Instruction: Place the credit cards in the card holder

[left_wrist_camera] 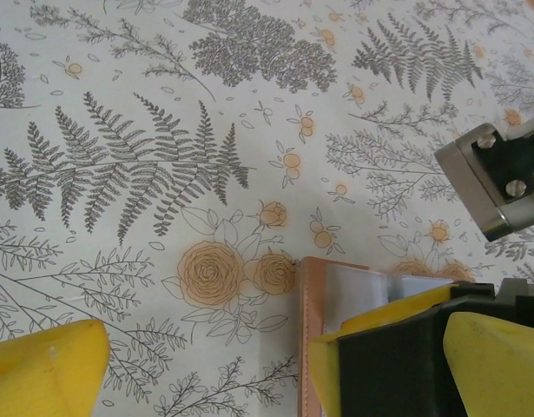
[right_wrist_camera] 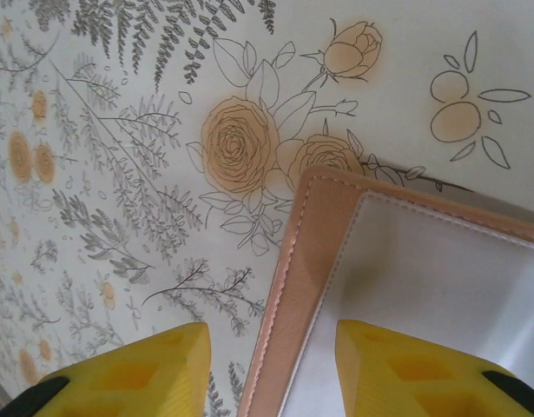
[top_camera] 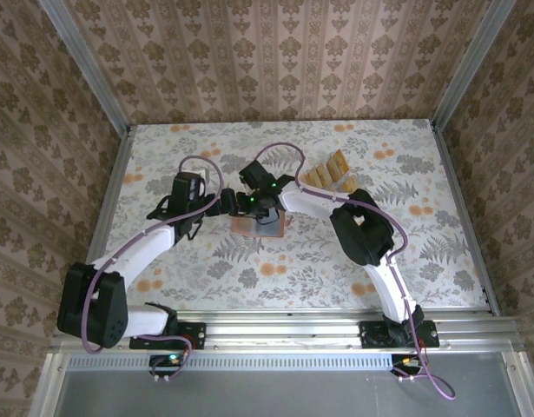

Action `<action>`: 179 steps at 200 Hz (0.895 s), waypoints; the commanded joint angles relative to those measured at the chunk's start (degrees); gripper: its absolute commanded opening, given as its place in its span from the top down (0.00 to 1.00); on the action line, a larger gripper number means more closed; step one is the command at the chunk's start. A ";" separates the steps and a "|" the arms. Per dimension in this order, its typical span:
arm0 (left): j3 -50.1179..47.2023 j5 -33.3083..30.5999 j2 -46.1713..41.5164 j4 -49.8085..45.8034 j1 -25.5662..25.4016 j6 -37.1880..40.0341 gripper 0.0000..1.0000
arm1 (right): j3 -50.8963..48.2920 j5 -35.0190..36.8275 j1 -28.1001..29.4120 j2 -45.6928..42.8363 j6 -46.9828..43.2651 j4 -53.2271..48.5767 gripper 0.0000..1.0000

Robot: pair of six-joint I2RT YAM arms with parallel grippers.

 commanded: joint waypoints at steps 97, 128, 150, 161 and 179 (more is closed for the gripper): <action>0.79 4.19 6.48 -1.03 1.44 -0.65 0.00 | -4.30 0.33 -0.19 -2.71 0.46 0.92 0.44; 0.75 5.35 8.68 0.97 1.35 -0.96 0.00 | -6.82 -0.55 -1.36 -7.77 -0.94 1.16 0.43; 0.91 6.32 9.87 2.04 1.22 -1.14 0.00 | -8.70 -0.62 -2.46 -11.63 -2.00 0.85 0.42; 1.01 6.76 10.25 2.45 1.02 -1.14 0.00 | -9.27 -0.12 -3.00 -13.59 -2.71 0.15 0.41; 1.28 7.05 10.89 2.81 0.65 -1.16 0.00 | -9.50 1.58 -3.90 -16.63 -5.10 -3.00 0.40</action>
